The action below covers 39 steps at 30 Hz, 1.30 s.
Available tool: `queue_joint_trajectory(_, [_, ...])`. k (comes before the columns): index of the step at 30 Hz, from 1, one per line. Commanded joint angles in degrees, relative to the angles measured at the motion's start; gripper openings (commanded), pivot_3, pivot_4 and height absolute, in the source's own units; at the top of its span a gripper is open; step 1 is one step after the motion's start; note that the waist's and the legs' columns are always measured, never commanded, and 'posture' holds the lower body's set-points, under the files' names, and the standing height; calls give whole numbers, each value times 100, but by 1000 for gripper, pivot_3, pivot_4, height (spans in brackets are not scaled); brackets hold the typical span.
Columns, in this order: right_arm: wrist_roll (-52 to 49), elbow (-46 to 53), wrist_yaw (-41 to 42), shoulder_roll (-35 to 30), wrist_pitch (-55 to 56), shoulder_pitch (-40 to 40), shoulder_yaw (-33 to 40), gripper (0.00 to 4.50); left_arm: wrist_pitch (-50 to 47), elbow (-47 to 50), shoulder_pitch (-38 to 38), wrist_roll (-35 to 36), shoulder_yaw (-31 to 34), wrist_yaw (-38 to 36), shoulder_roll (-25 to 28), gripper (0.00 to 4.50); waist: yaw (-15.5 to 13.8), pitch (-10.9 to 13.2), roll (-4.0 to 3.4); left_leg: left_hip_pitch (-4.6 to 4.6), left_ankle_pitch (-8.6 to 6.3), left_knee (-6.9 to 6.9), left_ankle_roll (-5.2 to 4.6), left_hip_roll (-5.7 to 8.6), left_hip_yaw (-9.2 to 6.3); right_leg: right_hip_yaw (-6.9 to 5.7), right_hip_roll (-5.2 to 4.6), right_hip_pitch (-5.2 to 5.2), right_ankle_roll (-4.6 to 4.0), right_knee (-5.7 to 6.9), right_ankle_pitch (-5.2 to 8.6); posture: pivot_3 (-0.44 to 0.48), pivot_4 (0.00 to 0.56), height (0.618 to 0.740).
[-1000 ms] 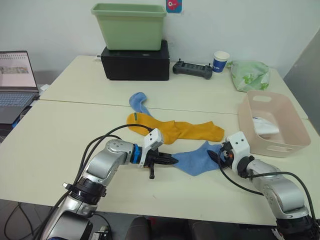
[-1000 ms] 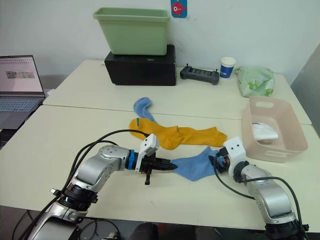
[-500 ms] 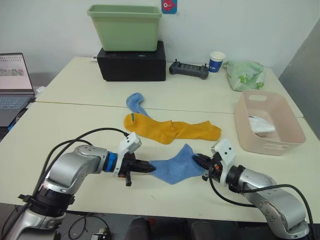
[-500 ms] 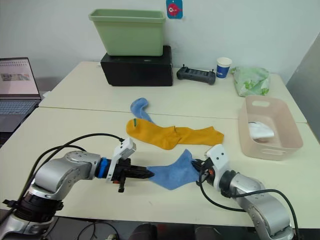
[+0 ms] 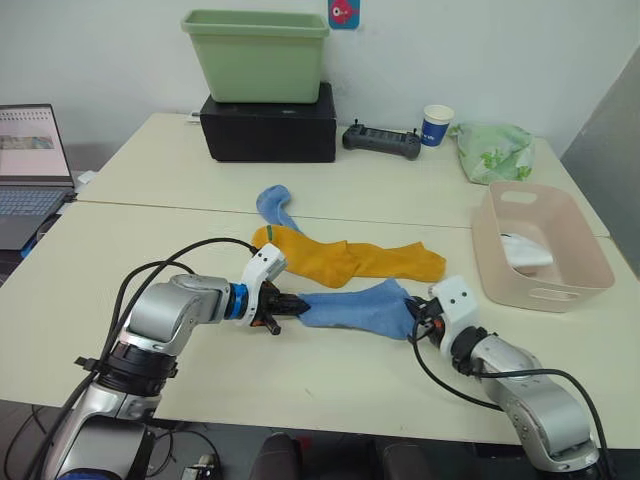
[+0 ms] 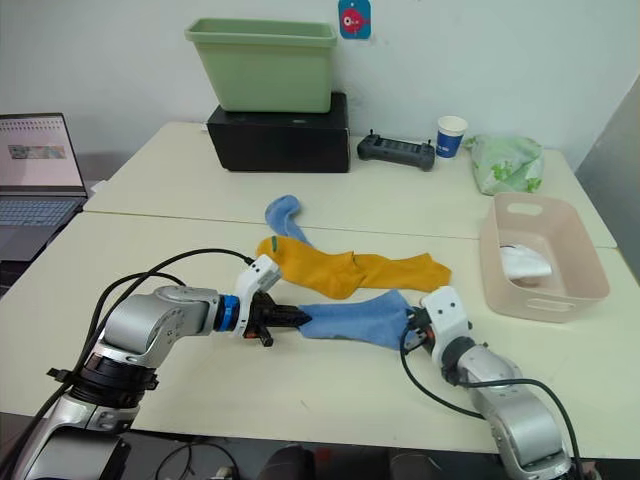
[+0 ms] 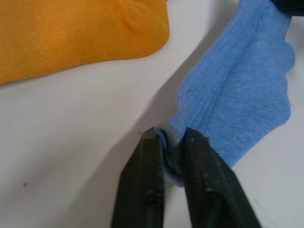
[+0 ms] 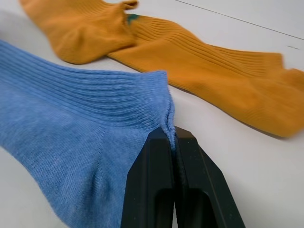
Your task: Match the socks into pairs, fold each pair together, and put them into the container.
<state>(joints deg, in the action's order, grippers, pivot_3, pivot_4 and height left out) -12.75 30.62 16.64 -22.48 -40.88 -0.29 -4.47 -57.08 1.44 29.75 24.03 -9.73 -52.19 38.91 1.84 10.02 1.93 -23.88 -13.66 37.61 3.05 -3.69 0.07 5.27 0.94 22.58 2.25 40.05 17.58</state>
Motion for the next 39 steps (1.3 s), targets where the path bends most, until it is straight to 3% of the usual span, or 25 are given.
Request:
queue_joint_trajectory(1, [-57, 176, 61, -66, 25, 36, 275, 0, 110, 40, 16, 31, 256, -99, 212, 1920, 1, 0, 0, 0, 0, 0, 0, 0, 0, 0, 0, 0, 1, 0, 0, 0, 150, 719])
queue_joint_trajectory(7, [-134, 226, 155, -72, -159, -6, 358, 0, 61, 366, -184, 251, 654, -174, 507, 3815, 2, 0, 0, 0, 0, 0, 0, 0, 3, 2, -2, 0, 3, -1, 2, 0, 150, 719])
queue_joint_trajectory(9, [-211, 228, 97, 28, -285, -63, 455, 491, 77, 535, -355, 315, 755, -118, 505, 4448, 3, 0, 0, 0, 0, 0, 0, 0, 3, 2, -2, 0, 2, -1, 2, 0, 150, 719])
queue_joint_trajectory(12, [-121, 272, 164, -153, -217, -60, 532, 1327, -40, 858, -590, 503, 898, 117, 243, 4500, 0, 0, 0, -1, 0, 0, 0, 1, 3, 3, -3, 0, 2, -1, 1, 0, 150, 719])
queue_joint_trajectory(16, [-148, 331, 270, -373, -118, 42, 731, 2765, -240, 1134, -739, 648, 989, 549, -197, 4500, -29, 1, 1, -2, 0, 8, 0, 3, 3, -1, -7, -8, 7, -2, 2, 0, 150, 719])
queue_joint_trajectory(19, [-256, 397, 537, -523, 217, 231, 900, 3749, -284, 1141, -766, 483, 930, 1245, -768, 4500, -22, 1, 0, 3, 0, 13, 0, 3, 0, -3, -7, -18, 20, -2, 6, 0, 150, 719])
queue_joint_trajectory(26, [-261, 252, 517, -404, 173, 318, 796, 3749, -427, 1008, -755, 396, 754, 1906, -1457, 4500, 10, -3, -6, 13, -1, 24, 0, 3, 1, 5, -6, -28, 37, -2, 0, 0, 150, 719])
queue_joint_trajectory(29, [-250, 88, 409, -190, 44, 176, 673, 3771, -521, 982, -770, 369, 638, 2004, -1526, 3919, 1, -3, -6, 14, 0, 24, 0, 3, -2, 3, -5, -30, 38, -2, -3, 0, 150, 719])
queue_joint_trajectory(36, [-343, -467, 210, 242, -533, -215, 577, 3771, -696, 1257, -997, 557, 653, 1921, -1418, 1900, 1, -3, -6, 12, 0, 25, 0, 6, 3, 10, -7, -29, 32, -7, -10, 0, 150, 719])
queue_joint_trajectory(39, [-442, -398, 315, 218, -606, -228, 469, 2826, -712, 1368, -1039, 666, 690, 1839, -1380, 932, 2, -3, -6, 12, -1, 24, 1, 6, 3, 9, -7, -28, 26, -9, -12, 0, 150, 719])
